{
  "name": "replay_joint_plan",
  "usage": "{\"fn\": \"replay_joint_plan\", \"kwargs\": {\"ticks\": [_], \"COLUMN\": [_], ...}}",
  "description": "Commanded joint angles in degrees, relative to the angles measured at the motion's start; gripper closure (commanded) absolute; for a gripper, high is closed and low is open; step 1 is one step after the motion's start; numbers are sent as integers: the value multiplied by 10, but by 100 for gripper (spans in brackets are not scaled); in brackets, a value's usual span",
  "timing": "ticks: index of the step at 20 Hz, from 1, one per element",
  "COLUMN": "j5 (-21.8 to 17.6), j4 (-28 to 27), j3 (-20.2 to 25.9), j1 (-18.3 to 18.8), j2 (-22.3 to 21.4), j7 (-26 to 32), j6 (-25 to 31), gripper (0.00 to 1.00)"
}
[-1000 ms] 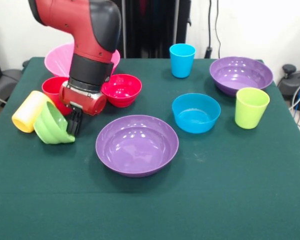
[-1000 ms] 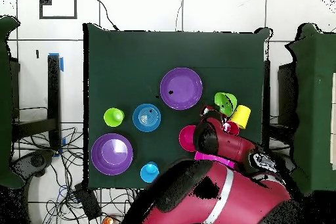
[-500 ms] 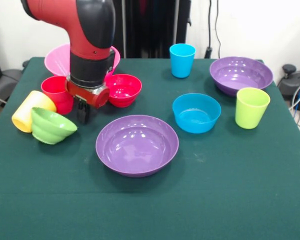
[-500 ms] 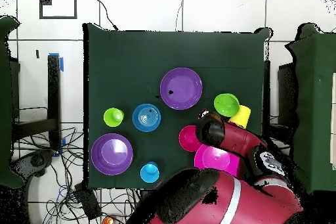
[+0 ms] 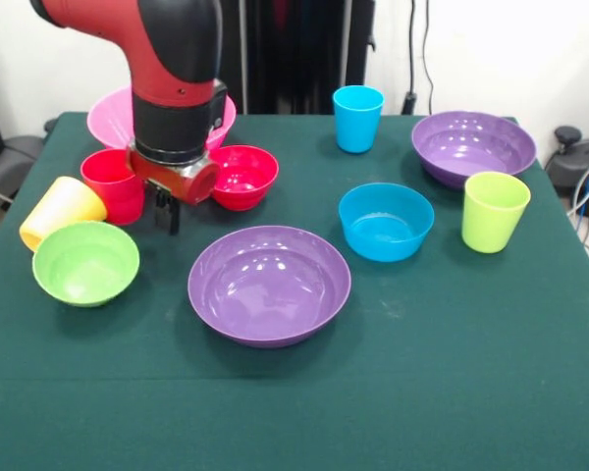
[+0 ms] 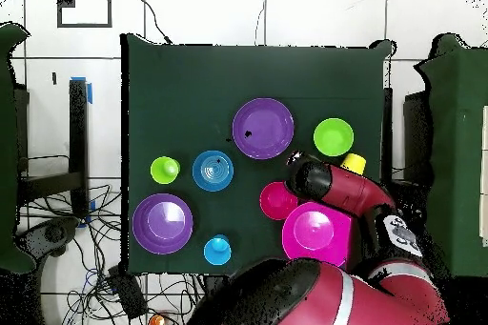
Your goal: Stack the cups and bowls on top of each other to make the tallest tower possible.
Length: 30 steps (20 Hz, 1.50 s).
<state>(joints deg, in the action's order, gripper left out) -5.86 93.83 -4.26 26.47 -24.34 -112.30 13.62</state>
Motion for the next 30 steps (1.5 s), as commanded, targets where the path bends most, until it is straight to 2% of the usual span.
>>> {"fn": "replay_joint_plan", "kwargs": {"ticks": [1, 8, 13, 14, 30], "j5": [27, 42, 48, 53, 44], "j4": [-72, -87, -88, -82, -85], "j3": [71, 78, 75, 79, 92], "j1": [-10, -12, -17, -15, 3], "j2": [-24, -63, -70, -72, -67], "j7": [-29, -23, -29, -31, 0], "j6": [75, 139, 150, 154, 155], "gripper": [100, 100, 100, 0, 0]}}
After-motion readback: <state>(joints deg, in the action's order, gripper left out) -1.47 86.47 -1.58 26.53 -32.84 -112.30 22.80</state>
